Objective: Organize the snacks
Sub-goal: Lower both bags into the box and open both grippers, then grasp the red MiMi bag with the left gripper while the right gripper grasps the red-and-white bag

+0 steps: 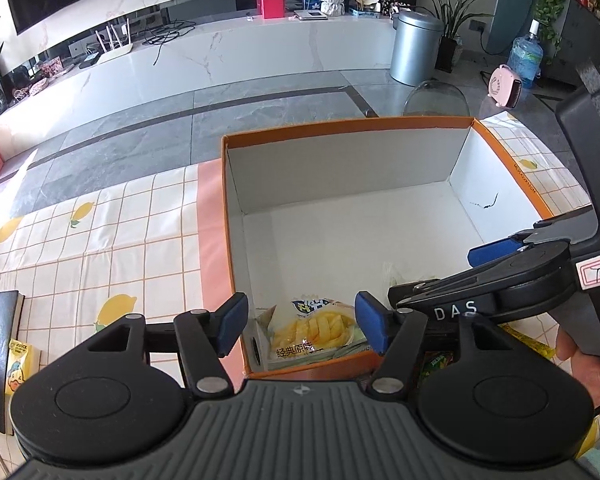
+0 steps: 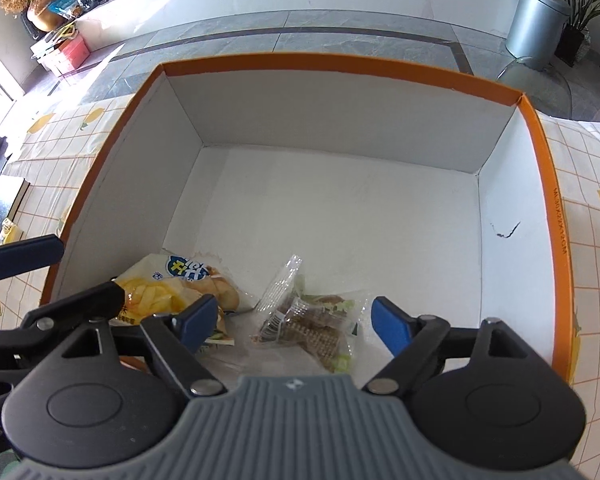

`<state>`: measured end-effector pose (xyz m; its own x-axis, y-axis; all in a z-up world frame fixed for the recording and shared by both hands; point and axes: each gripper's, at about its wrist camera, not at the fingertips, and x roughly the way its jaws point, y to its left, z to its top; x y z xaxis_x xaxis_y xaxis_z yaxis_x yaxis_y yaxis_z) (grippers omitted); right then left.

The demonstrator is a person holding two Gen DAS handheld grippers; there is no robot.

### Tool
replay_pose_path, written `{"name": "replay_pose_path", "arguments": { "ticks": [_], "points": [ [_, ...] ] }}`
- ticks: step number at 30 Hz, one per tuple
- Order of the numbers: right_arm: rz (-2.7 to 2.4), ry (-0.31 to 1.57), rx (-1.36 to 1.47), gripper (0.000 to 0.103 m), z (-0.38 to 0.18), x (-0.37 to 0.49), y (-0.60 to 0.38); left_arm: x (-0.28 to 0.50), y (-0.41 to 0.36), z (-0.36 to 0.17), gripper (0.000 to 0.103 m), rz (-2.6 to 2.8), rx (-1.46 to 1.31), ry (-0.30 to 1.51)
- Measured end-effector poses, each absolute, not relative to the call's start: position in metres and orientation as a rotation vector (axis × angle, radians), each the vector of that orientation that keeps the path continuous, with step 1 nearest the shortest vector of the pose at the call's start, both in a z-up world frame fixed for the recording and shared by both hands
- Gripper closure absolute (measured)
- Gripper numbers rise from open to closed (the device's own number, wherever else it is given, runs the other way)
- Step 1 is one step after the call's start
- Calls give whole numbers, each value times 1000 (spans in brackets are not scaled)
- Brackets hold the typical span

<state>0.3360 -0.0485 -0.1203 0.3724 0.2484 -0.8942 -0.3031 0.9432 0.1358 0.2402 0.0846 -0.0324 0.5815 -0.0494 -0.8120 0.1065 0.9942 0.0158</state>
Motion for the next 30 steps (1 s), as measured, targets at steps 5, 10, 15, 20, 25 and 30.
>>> {"name": "replay_pose_path", "arguments": {
  "ticks": [5, 10, 15, 20, 25, 30],
  "points": [
    [346, 1066, -57, 18, -97, 318, -58, 219, 88, -17, 27, -86, 46, 889],
    [338, 949, -68, 15, -74, 283, -67, 186, 87, -3, 27, -78, 28, 827],
    [352, 848, -49, 13, -56, 242, -79, 156, 82, 8, 26, -96, 10, 786],
    [342, 741, -29, 8, -43, 192, -96, 125, 82, 16, 25, -100, -28, 751],
    [304, 687, -19, 6, -47, 145, -112, 97, 79, 12, 25, -118, -59, 753],
    [306, 695, 30, 6, -61, 109, -122, 72, 73, 0, 25, -153, -45, 771]
  ]
}}
